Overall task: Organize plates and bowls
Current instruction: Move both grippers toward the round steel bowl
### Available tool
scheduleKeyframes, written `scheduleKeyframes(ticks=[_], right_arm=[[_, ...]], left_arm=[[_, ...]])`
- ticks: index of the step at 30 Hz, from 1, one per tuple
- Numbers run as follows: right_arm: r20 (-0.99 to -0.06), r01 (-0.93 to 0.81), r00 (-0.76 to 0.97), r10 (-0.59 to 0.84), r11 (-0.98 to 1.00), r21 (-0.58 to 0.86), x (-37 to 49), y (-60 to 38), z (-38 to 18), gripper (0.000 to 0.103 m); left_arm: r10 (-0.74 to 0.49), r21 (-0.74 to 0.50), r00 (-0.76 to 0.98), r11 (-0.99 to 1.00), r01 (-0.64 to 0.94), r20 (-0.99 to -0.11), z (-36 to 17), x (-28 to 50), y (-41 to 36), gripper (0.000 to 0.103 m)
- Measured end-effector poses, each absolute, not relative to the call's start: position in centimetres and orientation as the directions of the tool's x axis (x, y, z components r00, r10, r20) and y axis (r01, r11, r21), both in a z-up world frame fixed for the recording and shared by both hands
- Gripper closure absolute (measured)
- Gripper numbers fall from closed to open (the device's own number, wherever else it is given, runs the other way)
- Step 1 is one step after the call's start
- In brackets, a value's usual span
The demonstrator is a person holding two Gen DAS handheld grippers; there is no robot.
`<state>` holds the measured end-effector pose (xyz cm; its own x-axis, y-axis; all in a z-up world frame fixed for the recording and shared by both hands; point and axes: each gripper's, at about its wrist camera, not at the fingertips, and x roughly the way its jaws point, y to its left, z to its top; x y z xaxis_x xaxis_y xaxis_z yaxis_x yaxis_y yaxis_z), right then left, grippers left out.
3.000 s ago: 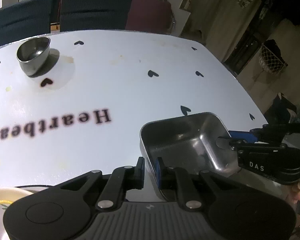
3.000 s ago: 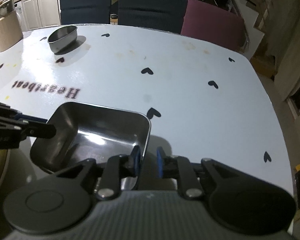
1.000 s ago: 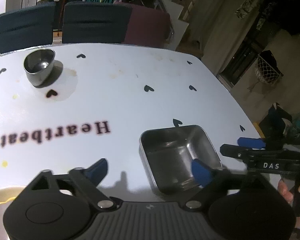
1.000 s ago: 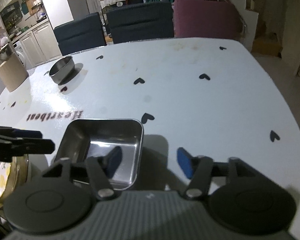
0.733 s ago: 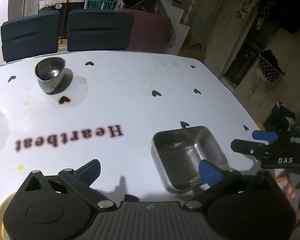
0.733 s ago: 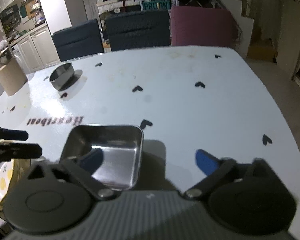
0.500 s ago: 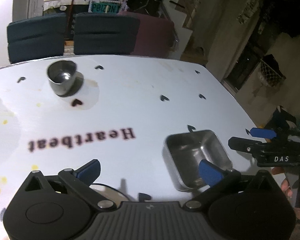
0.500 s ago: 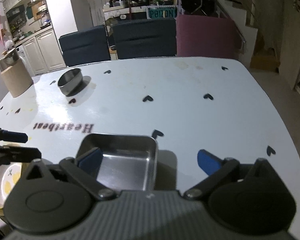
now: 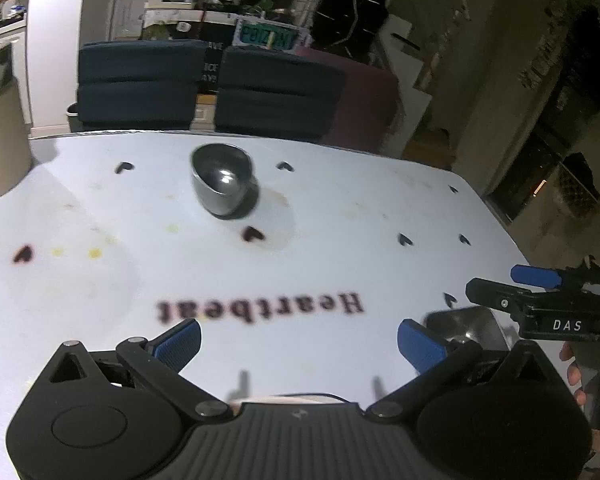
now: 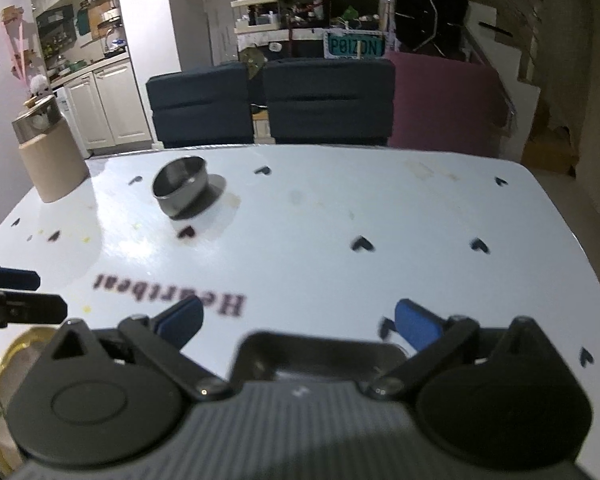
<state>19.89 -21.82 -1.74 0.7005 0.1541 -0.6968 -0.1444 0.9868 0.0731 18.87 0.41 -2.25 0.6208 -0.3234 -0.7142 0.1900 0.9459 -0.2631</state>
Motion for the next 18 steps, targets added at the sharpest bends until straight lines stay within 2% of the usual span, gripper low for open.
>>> scheduleKeyframes(ticks=[18], right_arm=[[-0.649,-0.185,0.727,0.225,0.974,0.131,27.9,-12.8,-1.1,0.0]], left_arm=[[-0.189,-0.208,0.691,0.976,0.057,-0.698,-3.3,26.9,7.4,0.0]])
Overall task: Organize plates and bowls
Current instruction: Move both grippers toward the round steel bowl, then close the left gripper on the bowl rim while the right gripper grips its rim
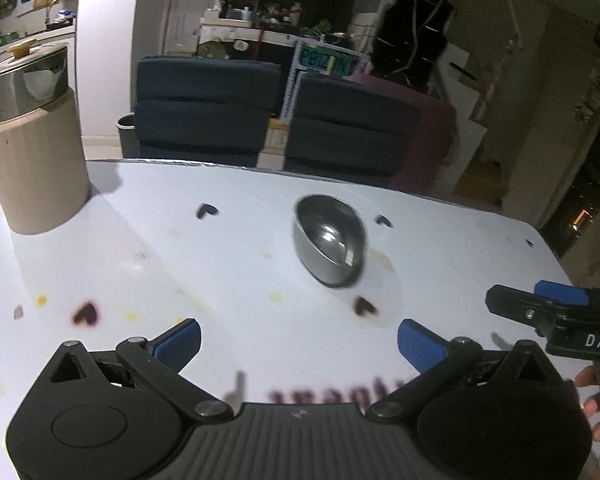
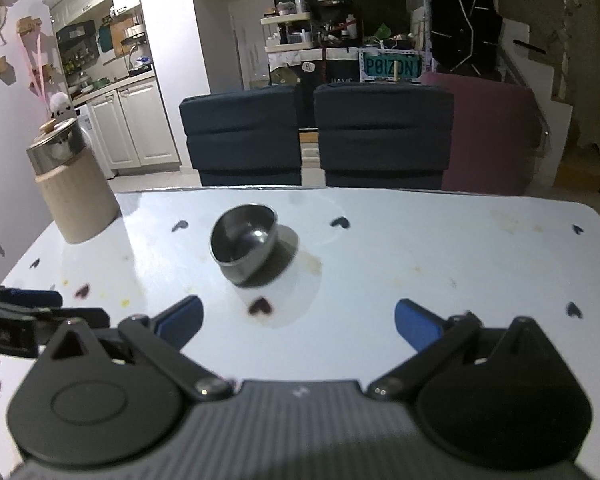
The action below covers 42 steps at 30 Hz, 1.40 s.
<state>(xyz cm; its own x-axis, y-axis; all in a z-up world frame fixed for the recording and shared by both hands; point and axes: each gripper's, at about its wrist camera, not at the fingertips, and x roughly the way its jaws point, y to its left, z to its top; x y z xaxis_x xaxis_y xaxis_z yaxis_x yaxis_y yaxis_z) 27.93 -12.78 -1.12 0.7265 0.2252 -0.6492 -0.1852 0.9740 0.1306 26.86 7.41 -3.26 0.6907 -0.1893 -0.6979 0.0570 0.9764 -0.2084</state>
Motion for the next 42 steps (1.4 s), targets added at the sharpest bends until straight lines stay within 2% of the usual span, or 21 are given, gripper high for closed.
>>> scheduleKeyframes(ticks=[6,10,17,19,21,29,34,36,37,39,42], right_arm=[[-0.657,-0.105,0.724,0.213,0.974,0.199,32.0,-11.5,-2.0,0.0],[-0.689,-0.016,0.685,0.237,0.95,0.311,34.4,-11.6,-3.1,0.0],[-0.718,0.038,0.645,0.262,0.927,0.373,37.2,-9.7,-4.4,0.001],[-0.714,0.038,0.644,0.276,0.92,0.391,37.8,-9.0,-4.8,0.007],[-0.716,0.045,0.643,0.271,0.92,0.388,38.4,-8.2,-5.2,0.019],[-0.716,0.092,0.654,0.245,0.914,0.396,39.5,-6.7,-6.7,0.038],[-0.733,0.089,0.632,0.253,0.915,0.393,40.1,-5.8,-8.2,0.053],[-0.739,0.066,0.625,0.25,0.927,0.37,40.2,-5.5,-8.6,0.071],[-0.737,0.05,0.634,0.234,0.938,0.342,40.1,-5.3,-8.5,0.073],[-0.732,0.015,0.644,0.222,0.953,0.302,40.1,-5.2,-8.3,0.085],[-0.724,-0.03,0.655,0.215,0.965,0.259,40.0,-5.2,-7.9,0.091]], left_arm=[[-0.169,-0.221,0.723,0.975,0.023,-0.67,-3.9,30.5,8.8,0.0],[-0.159,-0.197,0.745,0.98,0.038,-0.648,-4.4,33.0,9.2,0.0],[-0.186,-0.191,0.765,0.978,0.084,-0.616,-6.3,37.3,9.1,0.001],[-0.2,-0.213,0.767,0.973,0.084,-0.61,-6.8,38.4,9.0,0.001],[-0.211,-0.226,0.764,0.97,0.088,-0.609,-7.4,39.4,8.8,0.003],[-0.213,-0.225,0.765,0.97,0.091,-0.608,-8.7,40.8,8.4,0.018],[-0.235,-0.246,0.765,0.964,0.103,-0.6,-9.3,40.9,8.5,0.021],[-0.237,-0.242,0.765,0.964,0.109,-0.599,-9.3,41.0,8.4,0.023],[-0.239,-0.241,0.764,0.964,0.113,-0.599,-9.4,40.9,8.3,0.024],[-0.242,-0.237,0.761,0.964,0.118,-0.603,-9.4,41.0,8.2,0.029],[-0.25,-0.232,0.753,0.964,0.133,-0.608,-9.4,40.9,8.0,0.035]])
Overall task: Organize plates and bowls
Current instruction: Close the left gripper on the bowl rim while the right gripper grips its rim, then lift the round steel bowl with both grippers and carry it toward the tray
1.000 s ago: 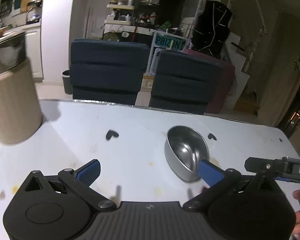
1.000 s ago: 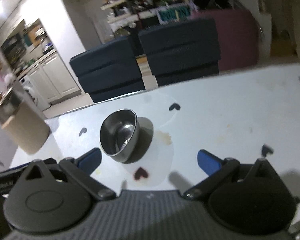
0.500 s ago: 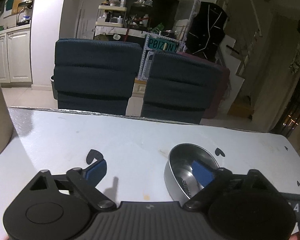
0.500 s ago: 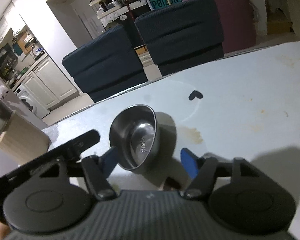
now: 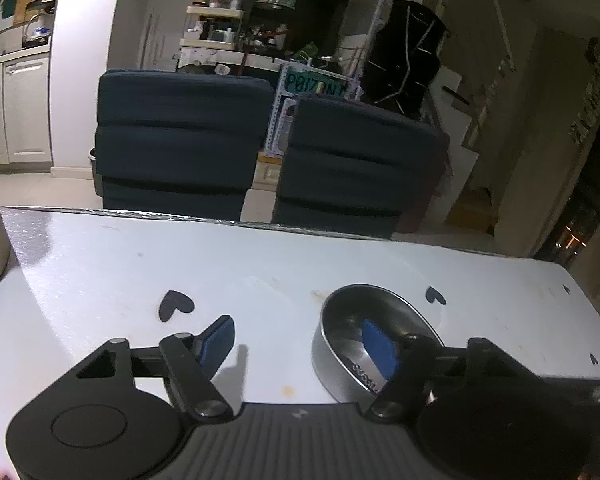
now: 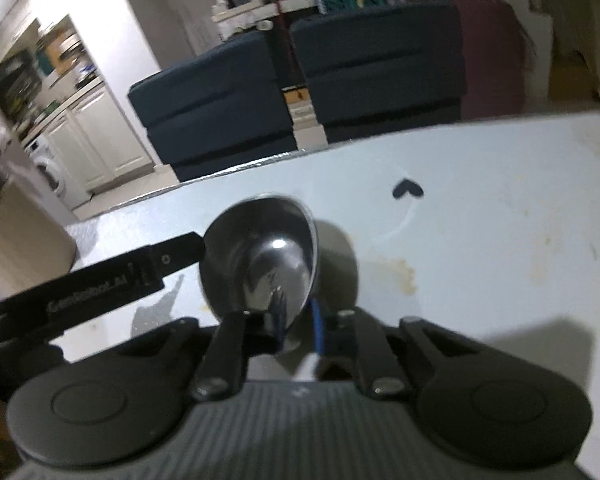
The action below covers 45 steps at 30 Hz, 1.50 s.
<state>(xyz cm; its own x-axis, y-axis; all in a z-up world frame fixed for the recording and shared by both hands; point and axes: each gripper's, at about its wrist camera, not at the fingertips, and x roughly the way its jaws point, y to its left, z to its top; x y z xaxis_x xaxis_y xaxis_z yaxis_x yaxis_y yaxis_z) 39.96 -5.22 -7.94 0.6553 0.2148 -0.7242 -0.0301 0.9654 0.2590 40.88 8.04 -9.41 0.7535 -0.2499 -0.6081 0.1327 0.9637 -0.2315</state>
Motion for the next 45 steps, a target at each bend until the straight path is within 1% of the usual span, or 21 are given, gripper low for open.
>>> scheduleKeyframes(ticks=[5,7,9,11,12,15,16,20,23,24,26,27,29,33,34,35,36,39,45], right_arm=[[-0.721,-0.086,0.659,0.214,0.974,0.211,40.0,-5.3,-7.7,0.093],[-0.714,-0.135,0.661,0.232,0.972,0.191,39.9,-5.3,-7.6,0.094],[-0.713,-0.176,0.659,0.239,0.971,0.163,40.1,-5.2,-7.5,0.098],[-0.714,-0.207,0.653,0.25,0.967,0.149,40.2,-5.3,-7.3,0.099],[-0.719,-0.211,0.648,0.25,0.967,0.146,40.3,-5.4,-7.3,0.099],[-0.725,-0.21,0.644,0.243,0.968,0.138,40.3,-5.5,-7.5,0.099],[-0.724,-0.215,0.646,0.243,0.968,0.133,40.3,-5.5,-7.5,0.099],[-0.722,-0.224,0.643,0.254,0.965,0.14,40.4,-5.5,-7.4,0.099],[-0.725,-0.196,0.647,0.237,0.97,0.143,40.5,-5.5,-7.4,0.096],[-0.734,-0.179,0.641,0.223,0.974,0.139,40.5,-5.5,-7.3,0.087],[-0.75,-0.168,0.623,0.222,0.974,0.149,40.5,-5.5,-7.1,0.073],[-0.76,-0.164,0.611,0.223,0.974,0.154,40.4,-5.4,-7.0,0.069],[-0.787,-0.145,0.58,0.209,0.978,0.153,40.3,-5.1,-6.9,0.067],[-0.792,-0.142,0.579,0.194,0.98,0.137,39.9,-4.3,-6.7,0.068],[-0.793,-0.132,0.58,0.185,0.982,0.132,39.9,-4.2,-6.8,0.07],[-0.791,-0.129,0.582,0.186,0.982,0.136,39.8,-4.2,-6.9,0.081],[-0.789,-0.126,0.584,0.19,0.982,0.143,39.8,-4.2,-6.9,0.089],[-0.779,-0.126,0.601,0.178,0.984,0.128,39.7,-4.2,-7.0,0.094],[-0.757,-0.133,0.627,0.184,0.983,0.128,39.0,-4.7,-5.7,0.098]], left_arm=[[-0.258,-0.233,0.747,0.962,0.142,-0.613,-9.6,40.9,8.0,0.043],[-0.261,-0.238,0.745,0.961,0.141,-0.613,-9.7,40.9,8.1,0.046],[-0.265,-0.243,0.742,0.96,0.141,-0.616,-9.8,40.9,8.3,0.05],[-0.263,-0.241,0.739,0.96,0.14,-0.621,-9.8,40.9,8.3,0.059],[-0.264,-0.239,0.735,0.961,0.141,-0.624,-9.8,40.8,8.3,0.062],[-0.273,-0.246,0.723,0.958,0.146,-0.634,-9.9,40.8,8.4,0.075],[-0.275,-0.248,0.72,0.958,0.146,-0.637,-10.0,40.9,8.4,0.082],[-0.3,-0.281,0.71,0.948,0.149,-0.637,-10.0,40.9,8.5,0.095],[-0.303,-0.3,0.701,0.945,0.131,-0.645,-10.0,40.8,8.4,0.097],[-0.3,-0.305,0.7,0.945,0.122,-0.648,-10.0,40.8,8.4,0.097],[-0.292,-0.311,0.697,0.945,0.104,-0.655,-10.0,40.7,8.4,0.097],[-0.29,-0.312,0.695,0.945,0.099,-0.658,-10.0,40.7,8.5,0.097],[-0.284,-0.315,0.684,0.945,0.083,-0.672,-10.0,40.7,8.6,0.097],[-0.296,-0.339,0.672,0.938,0.07,-0.679,-9.9,40.7,8.9,0.097],[-0.298,-0.339,0.671,0.938,0.074,-0.679,-9.9,40.6,9.0,0.097],[-0.298,-0.335,0.672,0.939,0.078,-0.678,-9.9,40.5,9.0,0.097],[-0.296,-0.331,0.673,0.94,0.08,-0.678,-9.9,40.4,9.0,0.097],[-0.294,-0.326,0.677,0.942,0.084,-0.675,-9.7,40.0,8.8,0.097],[-0.291,-0.322,0.703,0.942,0.093,-0.649,-8.1,38.6,8.6,0.097]])
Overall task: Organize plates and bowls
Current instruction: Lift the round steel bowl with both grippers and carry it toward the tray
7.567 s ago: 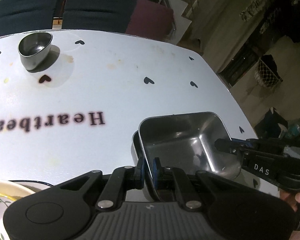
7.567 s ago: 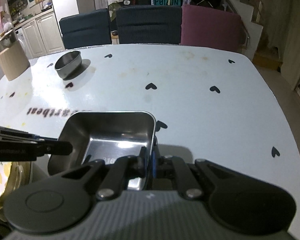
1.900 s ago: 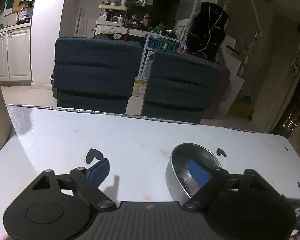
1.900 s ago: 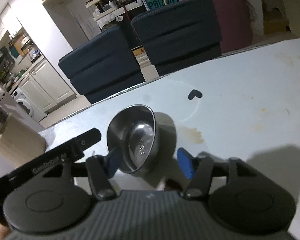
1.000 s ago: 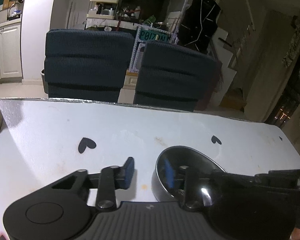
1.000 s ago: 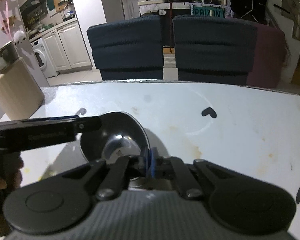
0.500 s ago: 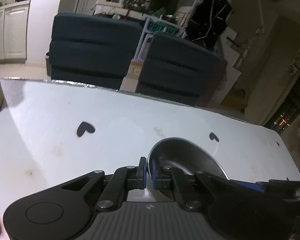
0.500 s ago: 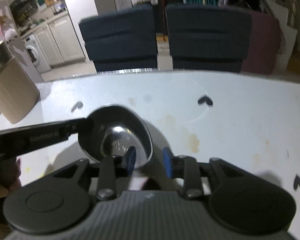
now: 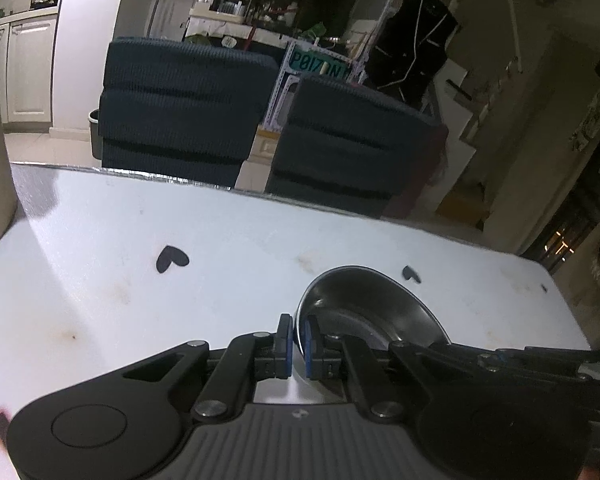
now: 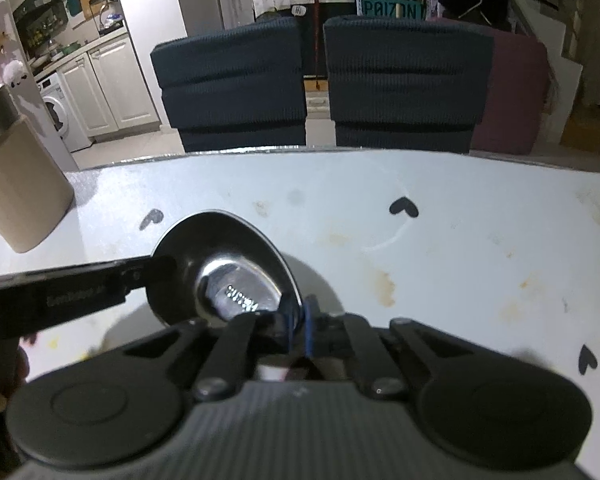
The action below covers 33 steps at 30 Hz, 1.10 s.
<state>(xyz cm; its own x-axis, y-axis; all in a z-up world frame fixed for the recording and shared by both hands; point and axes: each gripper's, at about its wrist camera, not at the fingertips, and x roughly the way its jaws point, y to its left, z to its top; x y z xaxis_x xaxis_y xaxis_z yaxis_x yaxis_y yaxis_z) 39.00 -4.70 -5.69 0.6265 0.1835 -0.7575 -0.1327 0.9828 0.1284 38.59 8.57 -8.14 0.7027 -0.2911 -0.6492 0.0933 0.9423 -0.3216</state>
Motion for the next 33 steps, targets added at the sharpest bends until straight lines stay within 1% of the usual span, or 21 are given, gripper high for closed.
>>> scheduleKeyframes(ticks=[8,14,17,22,33], right_arm=[[-0.734,-0.163,0.649,0.199,0.979,0.121,36.2,-5.6,-2.8,0.098],[-0.717,-0.173,0.665,0.209,0.977,0.125,33.1,-7.1,-0.5,0.098],[-0.712,-0.173,0.668,0.218,0.975,0.137,31.3,-8.2,0.4,0.098],[-0.704,-0.176,0.672,0.232,0.972,0.152,28.4,-9.8,1.4,0.098],[-0.674,-0.172,0.689,0.266,0.964,0.204,22.5,-13.2,2.8,0.098]], left_arm=[[-0.283,-0.309,0.705,0.946,0.095,-0.65,-5.2,35.4,7.5,0.097],[-0.305,-0.326,0.71,0.939,0.112,-0.635,-3.0,32.3,6.1,0.097],[-0.31,-0.315,0.71,0.94,0.13,-0.632,-2.2,30.6,5.2,0.096],[-0.32,-0.31,0.711,0.939,0.15,-0.625,-1.0,28.0,3.8,0.096],[-0.383,-0.345,0.71,0.916,0.207,-0.591,0.7,22.9,1.5,0.095]])
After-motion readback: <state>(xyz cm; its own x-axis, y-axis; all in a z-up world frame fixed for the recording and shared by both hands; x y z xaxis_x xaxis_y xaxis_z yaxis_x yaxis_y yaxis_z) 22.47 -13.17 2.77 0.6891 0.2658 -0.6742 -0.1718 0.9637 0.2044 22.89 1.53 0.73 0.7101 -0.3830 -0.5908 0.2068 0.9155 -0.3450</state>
